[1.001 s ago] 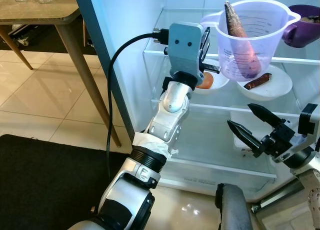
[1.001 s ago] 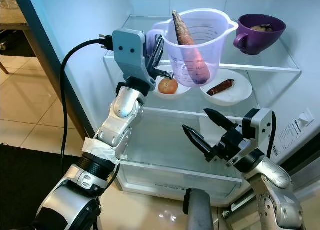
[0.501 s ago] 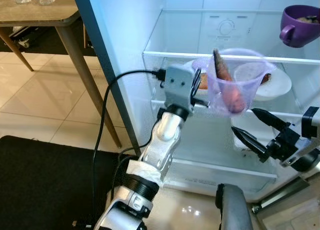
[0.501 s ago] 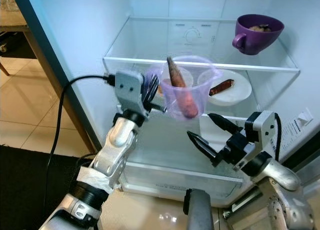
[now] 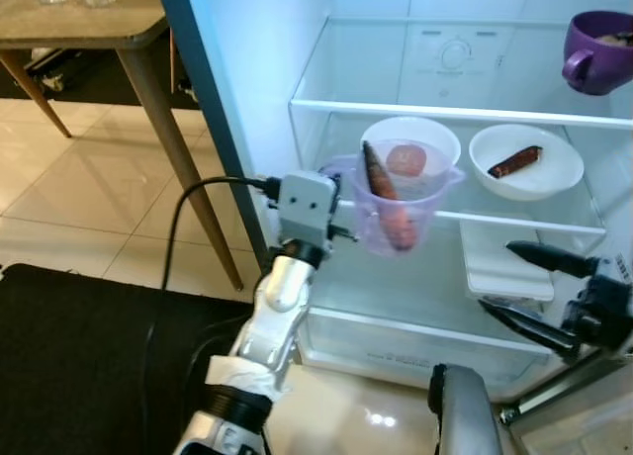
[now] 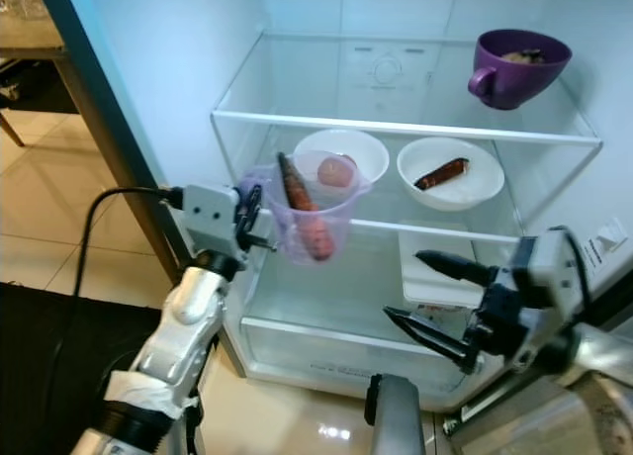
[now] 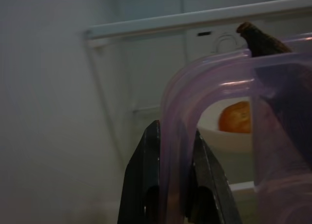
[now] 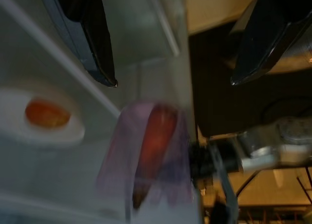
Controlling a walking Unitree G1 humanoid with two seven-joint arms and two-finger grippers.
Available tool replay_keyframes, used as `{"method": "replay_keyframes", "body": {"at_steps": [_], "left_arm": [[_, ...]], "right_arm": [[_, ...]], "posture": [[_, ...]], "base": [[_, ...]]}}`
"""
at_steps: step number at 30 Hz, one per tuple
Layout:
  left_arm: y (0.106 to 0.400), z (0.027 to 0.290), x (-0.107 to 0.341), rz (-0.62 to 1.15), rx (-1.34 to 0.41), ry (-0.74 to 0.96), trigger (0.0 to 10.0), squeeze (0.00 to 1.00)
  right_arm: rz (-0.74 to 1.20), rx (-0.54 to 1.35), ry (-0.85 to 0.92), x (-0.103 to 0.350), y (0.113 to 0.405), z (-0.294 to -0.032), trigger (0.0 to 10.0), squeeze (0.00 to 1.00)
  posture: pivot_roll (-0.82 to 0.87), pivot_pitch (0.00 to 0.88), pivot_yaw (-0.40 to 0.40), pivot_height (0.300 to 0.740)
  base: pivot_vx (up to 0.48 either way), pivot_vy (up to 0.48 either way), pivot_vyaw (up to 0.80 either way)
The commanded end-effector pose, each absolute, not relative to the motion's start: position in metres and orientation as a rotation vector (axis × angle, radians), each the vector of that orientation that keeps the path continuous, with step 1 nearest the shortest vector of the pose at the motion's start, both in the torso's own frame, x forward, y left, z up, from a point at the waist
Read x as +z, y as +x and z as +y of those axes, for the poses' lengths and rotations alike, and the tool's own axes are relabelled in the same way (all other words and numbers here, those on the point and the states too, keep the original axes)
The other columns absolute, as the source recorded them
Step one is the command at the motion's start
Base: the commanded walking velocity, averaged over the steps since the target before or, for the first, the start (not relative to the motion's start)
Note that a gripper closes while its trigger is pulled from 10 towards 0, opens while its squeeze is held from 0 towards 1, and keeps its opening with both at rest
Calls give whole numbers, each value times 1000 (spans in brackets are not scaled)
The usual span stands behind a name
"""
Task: Restocking fridge
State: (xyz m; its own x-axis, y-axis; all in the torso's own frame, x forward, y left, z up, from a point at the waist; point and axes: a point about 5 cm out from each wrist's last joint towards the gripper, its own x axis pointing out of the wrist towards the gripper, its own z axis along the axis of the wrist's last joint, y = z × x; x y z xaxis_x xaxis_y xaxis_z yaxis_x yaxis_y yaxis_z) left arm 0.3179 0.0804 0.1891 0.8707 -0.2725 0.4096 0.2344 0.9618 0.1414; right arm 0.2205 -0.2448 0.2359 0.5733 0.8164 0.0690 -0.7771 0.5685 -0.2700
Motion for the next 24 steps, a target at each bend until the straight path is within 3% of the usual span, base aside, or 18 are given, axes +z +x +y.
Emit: {"method": "replay_keyframes", "body": {"at_steps": [1,3,4,5,6,7,17,24], "left_arm": [[316,83,191,-455,-273,118,10000,0],[315,81,191,-460,-284,128,10000,0],[314,80,191,-463,-292,135,10000,0],[313,77,190,-465,-303,141,10000,0],[313,77,190,-465,-303,141,10000,0],[311,73,189,-462,-324,144,10000,0],[306,66,181,-442,-369,158,10000,0],[305,67,178,-435,-367,167,10000,0]], "right_arm": [[-215,957,-250,246,219,-243,10000,1000],[-248,972,-262,252,222,-234,10000,1000],[-270,983,-270,256,224,-229,10000,902],[-281,1010,-286,258,226,-220,10000,706],[-281,1010,-286,258,226,-220,10000,706],[-267,1066,-335,258,228,-202,10000,0],[-243,1218,-433,248,234,-152,10000,0],[-241,1201,-451,247,239,-150,10000,0]], "posture": [[-10,123,33,369],[-10,122,33,369],[-10,122,33,369],[-10,121,31,369],[-10,121,31,369],[-10,121,31,369],[-8,119,30,369],[-11,119,28,369]], "base": [[0,0,0],[0,0,0],[0,0,0],[0,0,0],[0,0,0],[0,0,0],[0,0,0],[0,0,0]]}}
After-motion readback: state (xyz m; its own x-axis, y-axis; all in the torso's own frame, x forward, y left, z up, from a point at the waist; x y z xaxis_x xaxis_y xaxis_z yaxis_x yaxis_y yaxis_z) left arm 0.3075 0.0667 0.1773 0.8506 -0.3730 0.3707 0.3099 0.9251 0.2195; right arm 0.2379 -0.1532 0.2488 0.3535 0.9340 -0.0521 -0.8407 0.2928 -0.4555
